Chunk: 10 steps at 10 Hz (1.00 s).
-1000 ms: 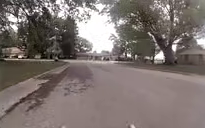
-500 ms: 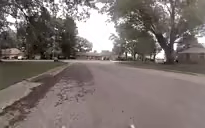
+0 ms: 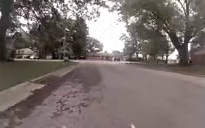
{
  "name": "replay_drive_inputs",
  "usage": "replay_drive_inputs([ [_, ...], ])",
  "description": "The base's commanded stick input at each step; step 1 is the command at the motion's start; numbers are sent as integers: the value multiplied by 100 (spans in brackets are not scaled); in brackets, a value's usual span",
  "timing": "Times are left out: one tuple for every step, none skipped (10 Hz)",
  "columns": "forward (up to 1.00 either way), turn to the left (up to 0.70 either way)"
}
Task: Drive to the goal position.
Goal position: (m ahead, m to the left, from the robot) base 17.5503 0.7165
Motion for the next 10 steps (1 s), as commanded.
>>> replay_drive_inputs([
  [70, 0],
  [70, 0],
  [70, 0],
  [70, 0],
  [70, 0],
  [70, 0],
  [70, 0],
  [70, 0],
  [70, 0],
  [70, 0],
])
